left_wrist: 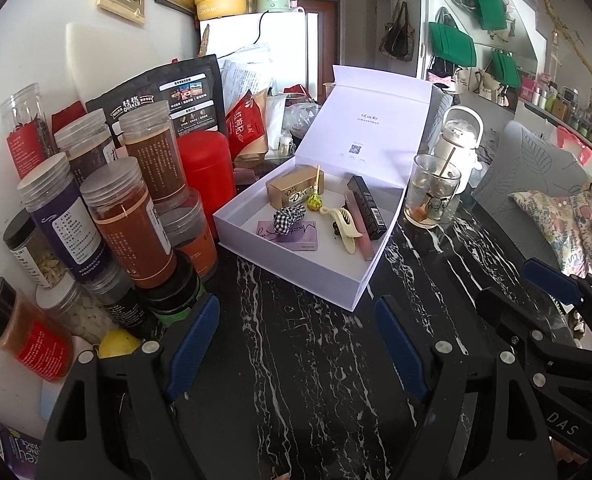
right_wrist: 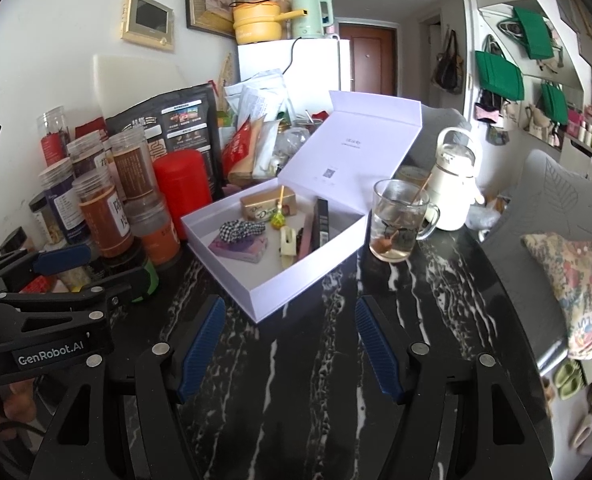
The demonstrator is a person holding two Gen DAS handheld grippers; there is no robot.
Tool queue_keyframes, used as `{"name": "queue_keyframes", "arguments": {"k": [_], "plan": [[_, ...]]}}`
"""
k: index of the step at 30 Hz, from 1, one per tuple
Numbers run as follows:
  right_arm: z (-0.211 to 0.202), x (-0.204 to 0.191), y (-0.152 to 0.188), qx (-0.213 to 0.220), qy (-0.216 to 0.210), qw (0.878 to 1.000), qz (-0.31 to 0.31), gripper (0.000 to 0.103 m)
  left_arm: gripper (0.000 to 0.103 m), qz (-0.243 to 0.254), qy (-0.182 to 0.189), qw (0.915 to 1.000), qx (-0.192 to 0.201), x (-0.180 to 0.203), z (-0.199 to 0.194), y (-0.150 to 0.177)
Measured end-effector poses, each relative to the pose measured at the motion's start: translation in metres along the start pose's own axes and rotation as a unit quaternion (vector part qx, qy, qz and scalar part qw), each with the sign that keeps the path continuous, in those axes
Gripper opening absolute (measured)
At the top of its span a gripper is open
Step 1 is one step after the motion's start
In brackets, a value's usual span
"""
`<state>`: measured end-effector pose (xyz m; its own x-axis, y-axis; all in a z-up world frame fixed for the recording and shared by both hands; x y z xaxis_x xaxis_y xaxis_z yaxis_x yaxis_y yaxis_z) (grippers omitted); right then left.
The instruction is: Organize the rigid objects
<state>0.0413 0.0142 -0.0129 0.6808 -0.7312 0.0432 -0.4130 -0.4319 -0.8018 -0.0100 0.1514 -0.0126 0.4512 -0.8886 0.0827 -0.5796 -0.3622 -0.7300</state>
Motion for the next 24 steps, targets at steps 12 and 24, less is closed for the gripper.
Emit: {"name": "queue_keyframes", "arguments": {"k": [12, 24], "plan": [[0.0006, 0.0032, 0.0015, -0.002, 0.002, 1.000, 0.002, 0.068, 0.080, 0.003, -0.004, 1.0000, -0.005, 0.0012, 0.0027, 0.0029], [0.0022, 0.0028, 0.0024, -0.004, 0.002, 1.000, 0.003, 0.068, 0.080, 0.007, -0.008, 0.9999, -0.007, 0.0017, 0.0043, 0.0058]]}}
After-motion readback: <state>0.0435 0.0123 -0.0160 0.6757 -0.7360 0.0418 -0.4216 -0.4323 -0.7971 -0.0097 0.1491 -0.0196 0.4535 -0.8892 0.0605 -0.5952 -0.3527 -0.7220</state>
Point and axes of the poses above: each gripper's, at about its wrist camera, not at the fingertips, and z roughly the way its jaws point, x to its right, y to its underside, the point moved 6 cm from there along z, roughly the way its jaws point, and after that the axes turned 6 degrees about -z, right-handed, at the moved point
